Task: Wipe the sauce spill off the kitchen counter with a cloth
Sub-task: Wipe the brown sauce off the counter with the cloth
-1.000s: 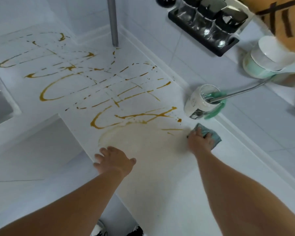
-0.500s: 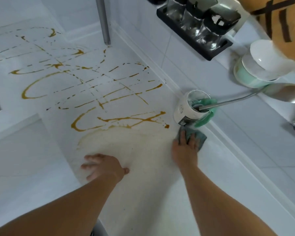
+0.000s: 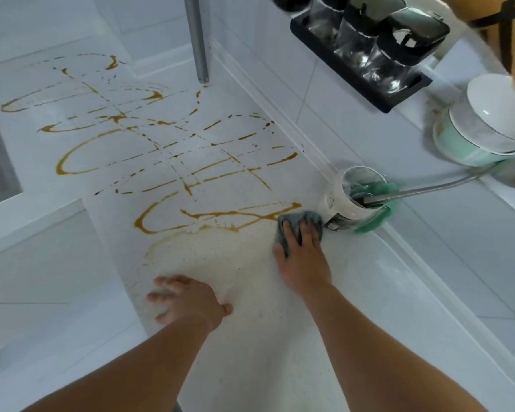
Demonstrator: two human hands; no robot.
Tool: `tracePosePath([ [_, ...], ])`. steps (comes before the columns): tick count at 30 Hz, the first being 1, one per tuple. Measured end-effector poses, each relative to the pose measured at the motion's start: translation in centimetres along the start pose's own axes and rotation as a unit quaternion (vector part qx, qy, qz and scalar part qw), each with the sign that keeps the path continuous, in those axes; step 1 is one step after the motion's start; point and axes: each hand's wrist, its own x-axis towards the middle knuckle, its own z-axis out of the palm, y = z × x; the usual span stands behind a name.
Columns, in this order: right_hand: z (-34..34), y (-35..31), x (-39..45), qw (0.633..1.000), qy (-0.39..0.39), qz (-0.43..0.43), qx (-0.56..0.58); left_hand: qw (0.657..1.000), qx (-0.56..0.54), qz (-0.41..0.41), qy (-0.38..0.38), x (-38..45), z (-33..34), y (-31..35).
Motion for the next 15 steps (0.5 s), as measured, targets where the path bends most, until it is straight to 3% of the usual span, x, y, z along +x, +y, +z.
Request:
tracePosePath([
  [6, -2.6, -2.1, 8.4, 1.000, -0.012, 0.021, -0.005, 1.000, 0.003, 0.006, -0.005, 0.5, 0.2, 0.2],
  [10, 1.6, -4.2, 1.2, 0.999, -0.004, -0.022, -0.045, 1.000, 0.002, 0.011, -0.004, 0.4, 0.0, -0.1],
  [13, 4.4, -5.0, -5.9, 1.000, -0.024, -0.013, -0.001, 1.000, 0.002, 0.000, -0.001, 0.3, 0.1, -0.2],
  [15, 3.3, -4.7, -4.6, 0.999, -0.033, 0.000, -0.015, 1.000, -0.001, 0.006, 0.005, 0.3, 0.3, -0.2],
])
